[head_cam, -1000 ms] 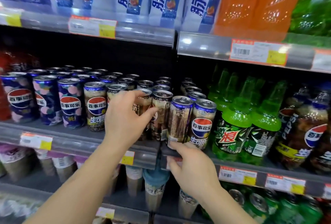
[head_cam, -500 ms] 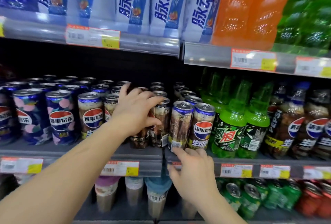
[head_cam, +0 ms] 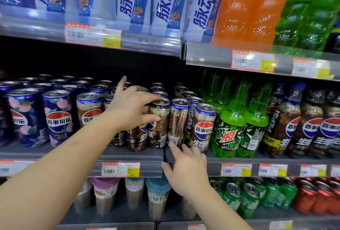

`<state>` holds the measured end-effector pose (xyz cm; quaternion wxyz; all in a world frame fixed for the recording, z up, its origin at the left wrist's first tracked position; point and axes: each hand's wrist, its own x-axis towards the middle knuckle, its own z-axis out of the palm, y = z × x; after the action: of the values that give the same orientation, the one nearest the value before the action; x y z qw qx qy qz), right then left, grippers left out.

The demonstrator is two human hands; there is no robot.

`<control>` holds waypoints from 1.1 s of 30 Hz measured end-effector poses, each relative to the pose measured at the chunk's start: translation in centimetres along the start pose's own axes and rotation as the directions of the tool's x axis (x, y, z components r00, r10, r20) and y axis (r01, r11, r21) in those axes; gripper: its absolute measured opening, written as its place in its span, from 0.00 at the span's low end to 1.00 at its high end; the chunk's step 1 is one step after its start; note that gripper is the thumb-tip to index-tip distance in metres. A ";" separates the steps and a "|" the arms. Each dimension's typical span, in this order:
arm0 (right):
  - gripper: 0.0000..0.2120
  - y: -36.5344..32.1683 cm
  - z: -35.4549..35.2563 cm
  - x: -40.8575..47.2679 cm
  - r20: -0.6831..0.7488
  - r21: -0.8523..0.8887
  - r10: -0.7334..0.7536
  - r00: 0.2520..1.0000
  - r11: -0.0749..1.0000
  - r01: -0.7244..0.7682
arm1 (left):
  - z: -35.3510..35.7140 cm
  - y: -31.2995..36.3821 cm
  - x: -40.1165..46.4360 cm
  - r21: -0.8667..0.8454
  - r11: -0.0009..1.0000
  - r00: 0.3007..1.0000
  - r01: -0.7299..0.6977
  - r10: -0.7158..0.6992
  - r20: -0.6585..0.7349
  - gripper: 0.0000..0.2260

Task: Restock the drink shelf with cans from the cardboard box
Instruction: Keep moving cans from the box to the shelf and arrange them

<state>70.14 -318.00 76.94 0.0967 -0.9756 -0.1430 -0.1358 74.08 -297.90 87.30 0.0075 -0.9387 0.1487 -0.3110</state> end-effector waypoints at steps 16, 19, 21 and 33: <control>0.11 1.1 -5.2 2.1 -0.451 0.104 -0.185 0.873 0.961 0.258 | -1.8 -3.2 -3.1 -0.062 0.980 0.980 0.187 -0.191 -0.064 0.46; 0.14 0.3 -6.6 3.9 -0.478 0.099 -0.230 0.848 0.945 0.312 | -1.6 -3.6 -3.8 -0.033 0.980 0.980 0.196 -0.197 -0.020 0.46; 0.18 -0.7 -7.7 5.1 -0.455 0.081 -0.265 0.850 0.939 0.336 | -1.7 -3.3 -3.8 -0.006 0.979 0.979 0.205 -0.205 -0.020 0.43; 0.24 -3.2 -11.0 11.5 0.024 -0.006 -0.288 0.957 0.958 0.288 | -2.1 -5.1 -2.2 0.045 0.992 0.989 0.114 -0.118 0.089 0.31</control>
<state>77.13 -314.59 91.21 0.0698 -0.9463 -0.2840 -0.1377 72.59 -292.24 88.29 0.0149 -0.9586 0.0871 -0.2706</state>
